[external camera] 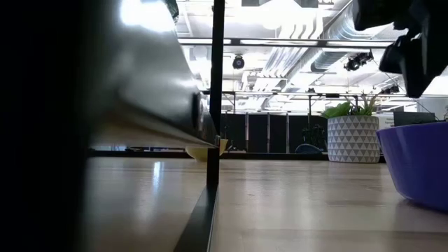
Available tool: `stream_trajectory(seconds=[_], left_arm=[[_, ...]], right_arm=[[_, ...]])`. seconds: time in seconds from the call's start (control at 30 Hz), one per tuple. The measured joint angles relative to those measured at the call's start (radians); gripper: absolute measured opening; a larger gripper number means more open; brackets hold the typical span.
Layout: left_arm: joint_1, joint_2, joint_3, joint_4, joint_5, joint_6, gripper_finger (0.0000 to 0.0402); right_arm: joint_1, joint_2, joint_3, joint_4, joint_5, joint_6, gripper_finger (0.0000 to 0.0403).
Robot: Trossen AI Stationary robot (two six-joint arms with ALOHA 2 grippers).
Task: Pick & Place Mini bowls
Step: Stack the violet bowl on top of the other stacked violet bowls on the shelf
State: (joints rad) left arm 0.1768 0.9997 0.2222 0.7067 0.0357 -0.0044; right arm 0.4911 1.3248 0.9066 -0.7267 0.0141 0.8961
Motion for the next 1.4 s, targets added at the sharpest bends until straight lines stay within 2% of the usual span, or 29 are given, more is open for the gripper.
stream_trajectory(seconds=[0.13, 0.37, 0.5, 0.6, 0.7, 0.77, 0.87, 1.0, 1.23, 1.33, 1.4], left_arm=[[0.0, 0.0, 0.0, 0.0, 0.0, 0.0, 0.0], [0.0, 0.001, 0.0, -0.009, 0.0, 0.0, 0.0], [0.0, 0.001, 0.0, -0.015, 0.0, 0.0, 0.0], [0.0, 0.001, 0.0, -0.028, 0.0, 0.0, 0.0], [0.0, 0.001, 0.0, -0.028, 0.0, 0.0, 0.0], [0.0, 0.001, 0.0, -0.029, 0.0, 0.0, 0.0], [0.0, 0.001, 0.0, -0.028, 0.0, 0.0, 0.0], [0.0, 0.001, 0.0, -0.03, 0.0, 0.0, 0.0], [0.0, 0.001, 0.0, -0.037, 0.0, 0.0, 0.0], [0.0, 0.001, 0.0, -0.044, 0.0, 0.0, 0.0], [0.0, 0.001, 0.0, -0.044, -0.001, 0.001, 0.0]], right_arm=[[0.001, 0.088, 0.0, 0.096, -0.003, 0.02, 0.0191], [0.001, 0.269, 0.0, 0.172, -0.091, -0.024, 0.0161], [0.0, 0.333, -0.001, 0.273, -0.143, -0.058, 0.0128], [-0.002, 0.361, -0.001, 0.318, -0.155, -0.067, 0.0085], [-0.016, 0.365, -0.001, 0.333, -0.17, -0.067, 0.0026], [-0.026, 0.36, -0.001, 0.333, -0.158, -0.078, 0.0008], [-0.051, 0.34, -0.001, 0.351, -0.133, -0.095, 0.0021], [-0.118, 0.296, 0.011, 0.328, -0.201, -0.14, 0.0012], [-0.284, 0.18, 0.121, 0.097, -0.193, -0.272, 0.0005], [-0.357, 0.165, 0.177, -0.002, -0.173, -0.348, 0.0003], [-0.417, 0.168, 0.201, -0.006, -0.167, -0.4, 0.0004]])
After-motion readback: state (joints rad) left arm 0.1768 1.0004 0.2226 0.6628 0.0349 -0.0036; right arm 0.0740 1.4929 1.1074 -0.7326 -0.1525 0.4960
